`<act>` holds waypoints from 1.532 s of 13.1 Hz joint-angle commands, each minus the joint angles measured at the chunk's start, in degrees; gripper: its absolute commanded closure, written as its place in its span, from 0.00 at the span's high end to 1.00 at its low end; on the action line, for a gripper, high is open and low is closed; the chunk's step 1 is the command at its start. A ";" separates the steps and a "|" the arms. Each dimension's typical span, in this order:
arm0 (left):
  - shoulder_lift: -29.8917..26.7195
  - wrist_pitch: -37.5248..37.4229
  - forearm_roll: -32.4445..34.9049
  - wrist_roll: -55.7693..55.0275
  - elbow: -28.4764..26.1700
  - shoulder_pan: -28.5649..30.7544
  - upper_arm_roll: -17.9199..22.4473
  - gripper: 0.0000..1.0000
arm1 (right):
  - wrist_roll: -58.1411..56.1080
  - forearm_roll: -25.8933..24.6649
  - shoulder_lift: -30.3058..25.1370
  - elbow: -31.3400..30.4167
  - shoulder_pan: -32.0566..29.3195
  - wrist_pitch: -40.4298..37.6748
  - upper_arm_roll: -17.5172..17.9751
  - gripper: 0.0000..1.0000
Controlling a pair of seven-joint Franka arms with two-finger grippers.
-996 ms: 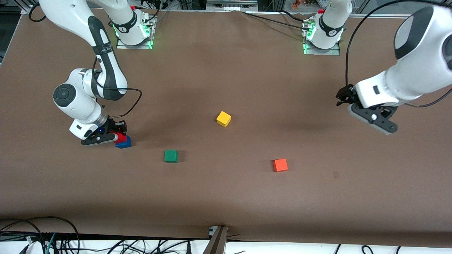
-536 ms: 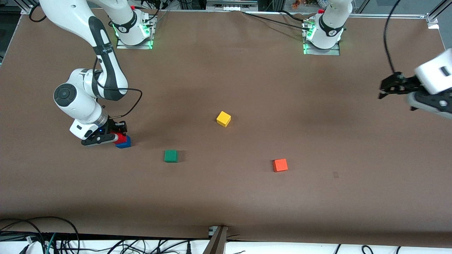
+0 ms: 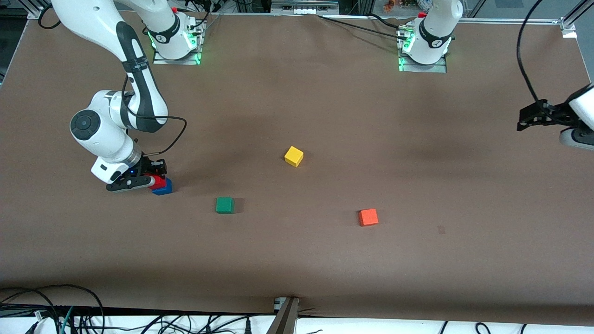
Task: Pass red block to right arm, stack on blue
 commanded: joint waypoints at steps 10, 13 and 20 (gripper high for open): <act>-12.26 9.11 -0.70 -3.79 -15.72 -7.90 7.44 1.00 | 0.75 -0.48 -1.20 9.28 -0.19 -13.77 -0.59 1.00; -12.26 8.59 -0.79 -3.96 -15.63 -7.98 7.26 1.00 | 0.66 -0.57 -1.20 19.91 -0.19 -31.34 -3.13 1.00; -11.47 8.32 -0.62 -4.14 -14.49 -8.07 5.86 1.00 | 0.84 -0.84 -1.20 42.41 -0.28 -63.35 -8.31 1.00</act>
